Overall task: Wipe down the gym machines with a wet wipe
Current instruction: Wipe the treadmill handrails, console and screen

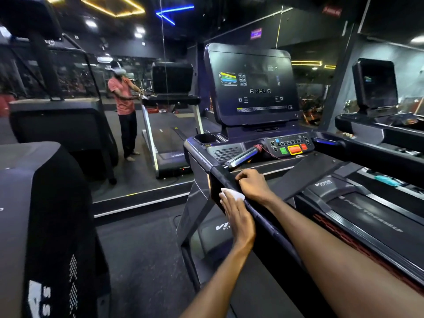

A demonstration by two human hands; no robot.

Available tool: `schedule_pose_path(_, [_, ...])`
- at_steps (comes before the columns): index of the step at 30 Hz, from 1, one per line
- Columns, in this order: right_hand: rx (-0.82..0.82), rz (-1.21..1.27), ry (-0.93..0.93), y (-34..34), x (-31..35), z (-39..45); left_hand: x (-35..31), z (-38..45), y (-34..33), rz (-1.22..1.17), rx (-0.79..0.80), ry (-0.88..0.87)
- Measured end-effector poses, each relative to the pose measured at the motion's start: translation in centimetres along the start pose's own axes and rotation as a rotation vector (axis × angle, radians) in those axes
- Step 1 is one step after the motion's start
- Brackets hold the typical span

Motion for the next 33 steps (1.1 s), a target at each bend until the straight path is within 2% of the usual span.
schedule_pose_path(4, [0.017,0.012,-0.021,0.1,-0.6,-0.8,0.1,1.3,0.7,-0.035,-0.025,-0.023])
schedule_pose_path(8, [-0.004,0.014,-0.029,0.7,-1.4,-2.0,2.3,-1.5,0.8,-0.056,-0.058,0.102])
schedule_pose_path(11, [-0.007,0.014,-0.046,1.0,-2.0,-2.7,0.6,-4.2,-0.4,-0.025,-0.039,-0.031])
schedule_pose_path(13, [-0.004,0.016,-0.052,1.2,-2.2,-3.1,-0.1,-3.8,-0.9,-0.026,-0.03,-0.037])
schedule_pose_path(16, [0.001,0.013,-0.054,1.6,-2.3,-3.8,-0.3,-2.7,-0.5,-0.03,-0.029,-0.005])
schedule_pose_path(20, [0.006,0.021,-0.073,2.3,-2.9,-5.0,0.6,-5.1,-0.3,-0.044,-0.039,0.141])
schedule_pose_path(23, [0.01,0.022,-0.081,2.8,-3.3,-5.7,-1.3,-6.9,-1.4,-0.041,0.005,0.032])
schedule_pose_path(28, [0.149,-0.149,-0.02,3.0,-3.5,-7.4,-1.5,-6.5,-1.4,0.029,0.068,-0.045])
schedule_pose_path(30, [0.199,-0.228,0.001,3.0,-3.7,-8.6,-1.1,-7.5,-1.3,0.026,0.079,-0.01])
schedule_pose_path(31, [0.211,-0.255,0.004,2.9,-4.0,-9.3,-0.9,-8.3,-1.4,0.015,0.085,0.021])
schedule_pose_path(33, [0.213,-0.309,0.02,3.0,-4.6,-10.0,-1.8,-10.2,-2.0,0.0,0.107,-0.025])
Point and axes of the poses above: each hand's wrist, its own z-axis towards the middle knuckle, its own y-axis out of the back of the hand, x = y × z, the point moved 8 cm from there along z, towards the middle knuckle, and after that the axes turned 4 degrees about -z, right-handed, at the moved point
